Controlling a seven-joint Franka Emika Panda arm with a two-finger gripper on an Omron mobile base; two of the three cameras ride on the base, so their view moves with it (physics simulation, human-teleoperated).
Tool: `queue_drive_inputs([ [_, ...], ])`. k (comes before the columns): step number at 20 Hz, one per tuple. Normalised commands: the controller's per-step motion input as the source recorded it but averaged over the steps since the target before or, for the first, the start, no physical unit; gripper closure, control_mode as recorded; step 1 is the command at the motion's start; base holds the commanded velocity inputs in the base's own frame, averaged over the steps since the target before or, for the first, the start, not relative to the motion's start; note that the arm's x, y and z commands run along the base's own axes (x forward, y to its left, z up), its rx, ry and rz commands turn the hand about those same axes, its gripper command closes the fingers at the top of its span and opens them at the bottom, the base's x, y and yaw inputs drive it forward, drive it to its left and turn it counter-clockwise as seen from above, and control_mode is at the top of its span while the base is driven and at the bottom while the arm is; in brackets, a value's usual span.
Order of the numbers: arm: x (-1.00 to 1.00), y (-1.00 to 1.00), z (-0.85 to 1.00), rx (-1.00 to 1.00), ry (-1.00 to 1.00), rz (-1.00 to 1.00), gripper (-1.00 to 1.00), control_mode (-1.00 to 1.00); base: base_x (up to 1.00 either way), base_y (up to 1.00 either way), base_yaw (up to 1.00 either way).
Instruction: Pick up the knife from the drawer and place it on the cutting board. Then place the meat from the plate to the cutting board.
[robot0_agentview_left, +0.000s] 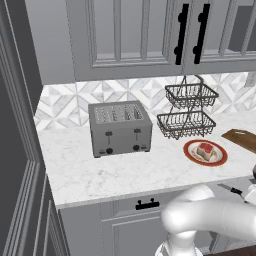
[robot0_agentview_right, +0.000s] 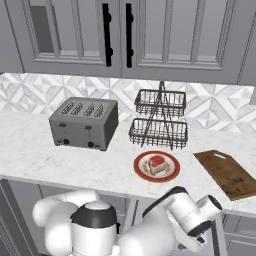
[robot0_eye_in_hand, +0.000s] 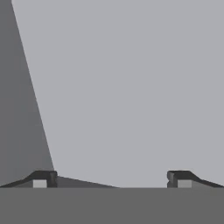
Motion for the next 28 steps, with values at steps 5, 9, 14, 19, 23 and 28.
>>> queue_drive_inputs([
  [5,-0.02,-0.19,-0.59,0.06,0.03,0.00,-1.00,-1.00,0.00,0.00,0.00],
  [9,-0.50,-0.28,-0.16,0.00,0.13,0.00,-1.00,-1.00,0.00,0.00,0.00],
  [14,-0.94,-0.37,0.00,0.00,0.09,0.00,-1.00,-1.00,0.00,0.00,0.00],
  [19,-1.00,-0.40,-0.11,0.00,0.09,0.00,-1.00,-1.00,0.00,0.00,0.00],
  [23,-1.00,-0.37,-0.14,0.00,0.05,0.00,-1.00,-1.00,0.00,0.00,0.00],
  [28,-0.48,-0.19,0.66,-0.04,0.00,0.00,-1.00,-1.00,0.00,0.00,0.00],
])
